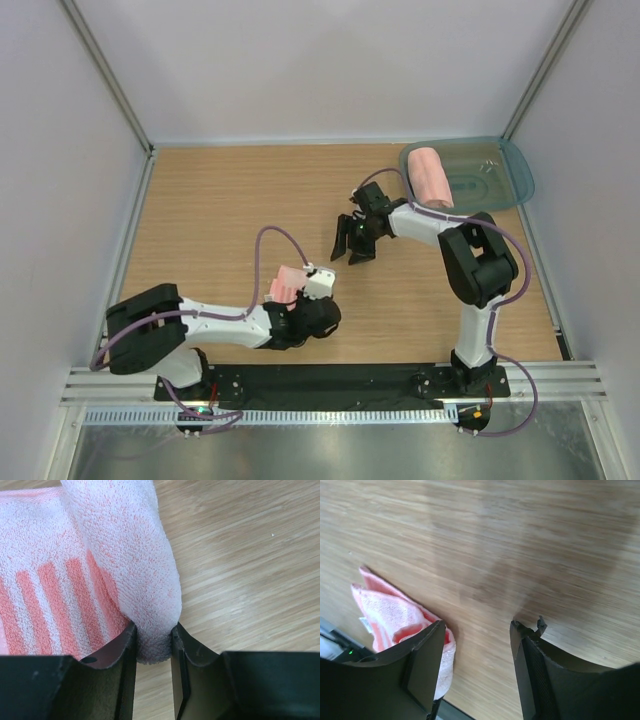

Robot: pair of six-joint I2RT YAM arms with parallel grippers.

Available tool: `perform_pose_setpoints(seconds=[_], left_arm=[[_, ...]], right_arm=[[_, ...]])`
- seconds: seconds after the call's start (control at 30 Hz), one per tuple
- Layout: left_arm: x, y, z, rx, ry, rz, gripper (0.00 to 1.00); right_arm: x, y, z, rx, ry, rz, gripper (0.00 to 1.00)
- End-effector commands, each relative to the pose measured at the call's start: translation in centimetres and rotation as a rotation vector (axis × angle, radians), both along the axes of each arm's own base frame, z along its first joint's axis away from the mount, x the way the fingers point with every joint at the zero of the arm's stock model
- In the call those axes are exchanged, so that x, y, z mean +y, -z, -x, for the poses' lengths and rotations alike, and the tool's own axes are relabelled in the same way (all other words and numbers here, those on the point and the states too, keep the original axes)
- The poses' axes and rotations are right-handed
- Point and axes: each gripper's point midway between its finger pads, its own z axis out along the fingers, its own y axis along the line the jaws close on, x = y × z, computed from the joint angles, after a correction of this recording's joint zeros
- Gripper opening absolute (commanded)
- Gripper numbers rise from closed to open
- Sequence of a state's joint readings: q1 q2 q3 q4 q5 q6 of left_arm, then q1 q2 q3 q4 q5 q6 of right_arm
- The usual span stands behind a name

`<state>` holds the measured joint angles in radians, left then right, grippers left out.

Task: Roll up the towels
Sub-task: Roll the towel

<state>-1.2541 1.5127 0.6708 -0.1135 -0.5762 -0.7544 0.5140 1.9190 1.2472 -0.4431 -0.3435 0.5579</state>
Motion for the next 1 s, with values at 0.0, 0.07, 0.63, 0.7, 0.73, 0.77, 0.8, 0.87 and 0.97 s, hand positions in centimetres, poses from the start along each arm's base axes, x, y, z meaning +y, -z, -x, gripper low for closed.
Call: perform_pose_setpoints(seconds=[0.0,0.07,0.63,0.7,0.73,0.77,0.8,0.87,0.97], left_arm=[[1.2,0.8,1.2,0.078,-0.008,0.042,0.00],[1.9,0.8,1.1,0.084,-0.023,0.071,0.00],[4.4,-1.9,0.7,0.202,-0.199,0.701,0.00],[4.9,-1.7,0.8,0.222,-0.236,0.727,0.00],[5.0,-1.7,0.9,0.227,-0.246,0.738,0.00],[5.1,-2.0,0.9,0.227,-0.257,0.759,0.00],[5.3,-1.9,0.9,0.241,-0.279,0.776,0.00],[5.9,-1.3,1.1,0.251,-0.309,0.785,0.00],[6.6,-0.4,1.4,0.274,-0.349,0.774,0.00]], right_arm=[[0.0,-0.1,-0.4,0.003,-0.012,-0.003,0.61],[-0.3,0.0,-0.4,0.000,-0.006,0.005,0.59],[4.2,-7.3,2.9,-0.129,-0.127,-0.506,0.63],[4.6,-6.5,3.9,-0.093,-0.135,-0.542,0.64],[5.1,-6.8,4.1,-0.111,-0.156,-0.573,0.65],[5.5,-6.4,5.0,-0.098,-0.173,-0.586,0.65],[5.9,-6.1,5.4,-0.089,-0.182,-0.594,0.65],[6.7,-5.9,5.8,-0.098,-0.203,-0.612,0.66],[8.2,-4.7,6.8,-0.077,-0.230,-0.611,0.66]])
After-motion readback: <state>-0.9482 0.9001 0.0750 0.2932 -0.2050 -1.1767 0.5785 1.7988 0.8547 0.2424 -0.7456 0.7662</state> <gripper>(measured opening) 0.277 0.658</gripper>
